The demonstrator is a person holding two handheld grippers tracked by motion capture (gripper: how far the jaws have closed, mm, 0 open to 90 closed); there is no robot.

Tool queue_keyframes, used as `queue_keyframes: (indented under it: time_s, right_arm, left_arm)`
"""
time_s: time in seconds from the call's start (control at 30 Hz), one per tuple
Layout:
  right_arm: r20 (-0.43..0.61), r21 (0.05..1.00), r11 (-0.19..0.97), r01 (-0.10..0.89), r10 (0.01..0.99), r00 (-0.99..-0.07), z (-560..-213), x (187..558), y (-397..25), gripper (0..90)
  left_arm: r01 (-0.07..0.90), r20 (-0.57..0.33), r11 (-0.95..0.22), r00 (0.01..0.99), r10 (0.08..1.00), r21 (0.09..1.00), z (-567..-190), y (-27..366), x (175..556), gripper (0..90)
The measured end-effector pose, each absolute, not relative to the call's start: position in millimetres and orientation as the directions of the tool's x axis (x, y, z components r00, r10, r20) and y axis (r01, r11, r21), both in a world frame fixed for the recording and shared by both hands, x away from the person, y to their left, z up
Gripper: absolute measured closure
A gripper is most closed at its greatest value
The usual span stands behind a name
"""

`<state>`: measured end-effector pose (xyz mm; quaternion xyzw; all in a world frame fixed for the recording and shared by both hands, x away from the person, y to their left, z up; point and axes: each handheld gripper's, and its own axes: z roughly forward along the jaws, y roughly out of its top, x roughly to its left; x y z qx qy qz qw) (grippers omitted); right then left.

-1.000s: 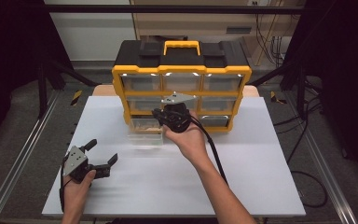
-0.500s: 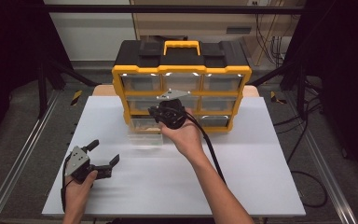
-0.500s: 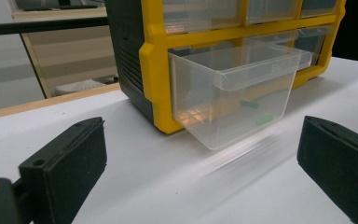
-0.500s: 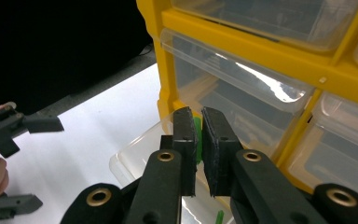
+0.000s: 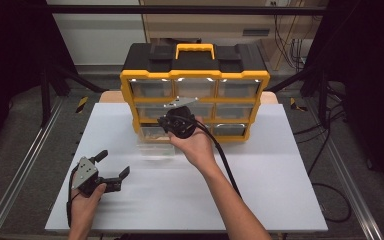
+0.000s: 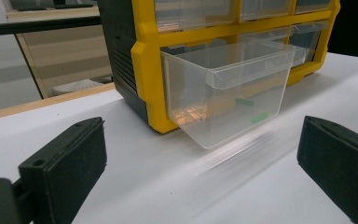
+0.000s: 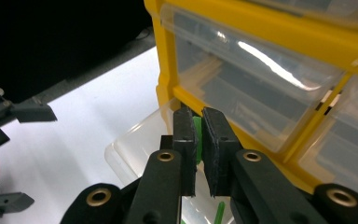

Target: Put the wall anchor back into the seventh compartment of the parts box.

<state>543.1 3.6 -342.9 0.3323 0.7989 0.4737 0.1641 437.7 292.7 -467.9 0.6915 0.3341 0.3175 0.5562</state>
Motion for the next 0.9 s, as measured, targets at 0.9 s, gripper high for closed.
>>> queue_keyframes:
  time_s: [0.9]
  right_arm:
    - [0.048, 0.774, 0.431, 0.465, 0.691, -0.721, -375.2, 548.2, 14.3, 84.4]
  left_arm:
    - [0.103, 0.06, -0.144, 0.571, 0.819, 0.984, -467.0, 296.2, 439.0, 1.3]
